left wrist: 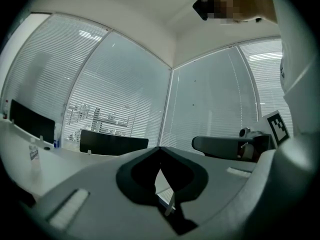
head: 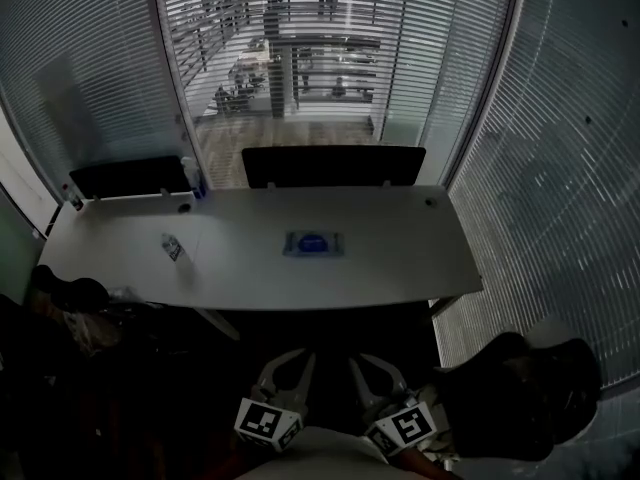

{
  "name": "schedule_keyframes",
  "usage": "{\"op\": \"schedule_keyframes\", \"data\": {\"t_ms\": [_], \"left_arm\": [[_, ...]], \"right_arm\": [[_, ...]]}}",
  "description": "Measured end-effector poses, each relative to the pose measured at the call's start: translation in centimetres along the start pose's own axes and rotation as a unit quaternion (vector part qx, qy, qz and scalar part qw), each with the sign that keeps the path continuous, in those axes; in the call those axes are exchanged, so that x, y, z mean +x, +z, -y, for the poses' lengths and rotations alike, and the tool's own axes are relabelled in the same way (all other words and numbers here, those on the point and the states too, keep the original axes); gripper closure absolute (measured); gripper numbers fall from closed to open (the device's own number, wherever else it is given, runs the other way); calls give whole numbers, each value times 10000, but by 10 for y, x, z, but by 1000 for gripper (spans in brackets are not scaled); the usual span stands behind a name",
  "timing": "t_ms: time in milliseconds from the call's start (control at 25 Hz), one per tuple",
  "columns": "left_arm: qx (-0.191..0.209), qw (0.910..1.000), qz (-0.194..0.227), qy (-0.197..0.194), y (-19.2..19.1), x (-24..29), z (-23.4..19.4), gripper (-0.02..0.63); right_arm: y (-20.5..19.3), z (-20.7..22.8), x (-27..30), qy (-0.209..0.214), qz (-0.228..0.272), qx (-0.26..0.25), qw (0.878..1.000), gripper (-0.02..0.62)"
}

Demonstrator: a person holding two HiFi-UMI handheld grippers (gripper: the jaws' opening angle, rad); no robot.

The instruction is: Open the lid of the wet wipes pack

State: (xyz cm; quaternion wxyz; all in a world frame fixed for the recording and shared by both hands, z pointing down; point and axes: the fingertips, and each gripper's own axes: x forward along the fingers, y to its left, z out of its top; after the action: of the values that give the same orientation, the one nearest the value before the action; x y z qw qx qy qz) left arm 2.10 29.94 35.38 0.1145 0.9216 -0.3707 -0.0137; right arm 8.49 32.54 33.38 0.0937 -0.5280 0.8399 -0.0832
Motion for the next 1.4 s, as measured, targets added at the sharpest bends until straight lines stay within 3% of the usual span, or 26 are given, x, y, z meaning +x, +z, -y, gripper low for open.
{"op": "schedule_keyframes", "data": {"t_ms": [760,1080,1400], "left_arm": [[82,9999,142,39,10,31,-23,603],[-2,9998,178,53,16,71,-74,603],[-36,9999,128,-69,37,123,-147,603]], "right_arm": [[-2,23,24,33,63,-122,9999,595],[-7,52,81,-97,-48,-324,9994,595],[-1,75,174,-176,-86,-389,9991,595]]}}
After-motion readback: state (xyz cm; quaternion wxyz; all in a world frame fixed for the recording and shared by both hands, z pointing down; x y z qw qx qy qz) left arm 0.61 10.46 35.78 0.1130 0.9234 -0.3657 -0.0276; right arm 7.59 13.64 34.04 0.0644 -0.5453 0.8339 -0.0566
